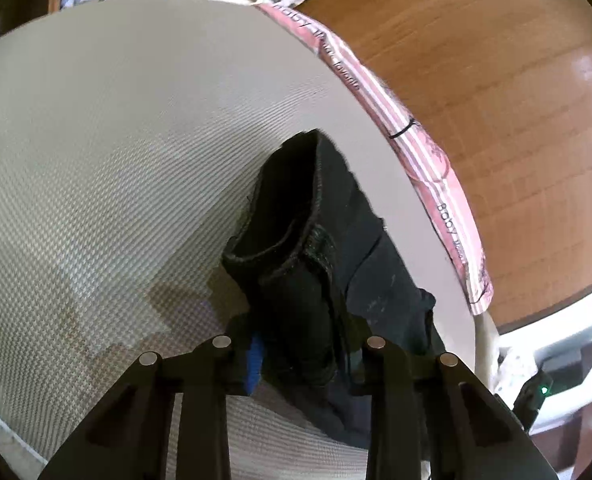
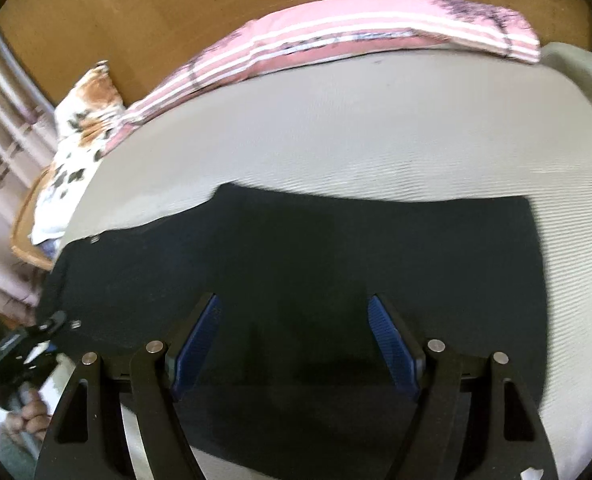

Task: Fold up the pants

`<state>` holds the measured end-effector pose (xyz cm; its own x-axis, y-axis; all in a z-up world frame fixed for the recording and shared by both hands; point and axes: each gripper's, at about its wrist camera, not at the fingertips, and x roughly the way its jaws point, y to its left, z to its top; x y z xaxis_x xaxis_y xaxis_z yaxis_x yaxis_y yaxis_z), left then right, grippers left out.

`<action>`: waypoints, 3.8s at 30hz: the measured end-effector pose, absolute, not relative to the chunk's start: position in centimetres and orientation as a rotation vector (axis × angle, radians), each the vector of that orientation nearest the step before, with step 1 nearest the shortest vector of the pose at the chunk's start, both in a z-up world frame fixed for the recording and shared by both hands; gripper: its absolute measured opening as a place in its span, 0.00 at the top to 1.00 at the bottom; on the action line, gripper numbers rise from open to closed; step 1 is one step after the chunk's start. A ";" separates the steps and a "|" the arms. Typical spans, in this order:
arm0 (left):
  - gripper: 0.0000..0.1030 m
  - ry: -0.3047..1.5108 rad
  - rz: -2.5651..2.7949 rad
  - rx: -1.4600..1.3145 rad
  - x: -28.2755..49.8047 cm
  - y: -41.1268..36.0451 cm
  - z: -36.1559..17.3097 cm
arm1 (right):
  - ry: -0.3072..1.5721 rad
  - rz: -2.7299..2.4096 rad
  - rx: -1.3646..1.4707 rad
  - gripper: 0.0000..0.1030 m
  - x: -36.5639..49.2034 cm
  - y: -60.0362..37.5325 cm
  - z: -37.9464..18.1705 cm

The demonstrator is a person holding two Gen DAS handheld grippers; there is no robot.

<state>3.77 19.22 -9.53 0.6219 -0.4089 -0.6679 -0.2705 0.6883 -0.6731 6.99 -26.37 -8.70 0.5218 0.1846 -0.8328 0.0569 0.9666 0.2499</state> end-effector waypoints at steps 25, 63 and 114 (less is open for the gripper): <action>0.76 0.798 -0.561 -0.481 8.2 1.2 3.9 | 1.046 0.122 0.488 0.23 2.6 -33.4 -8.7; 0.46 0.879 -0.911 0.152 1.3 -17.1 -2.5 | 1.035 0.219 0.757 0.22 2.7 -41.7 -11.0; 0.42 0.957 -0.622 0.062 7.0 -11.9 -7.1 | 1.003 0.137 0.781 0.76 3.7 -43.2 -13.1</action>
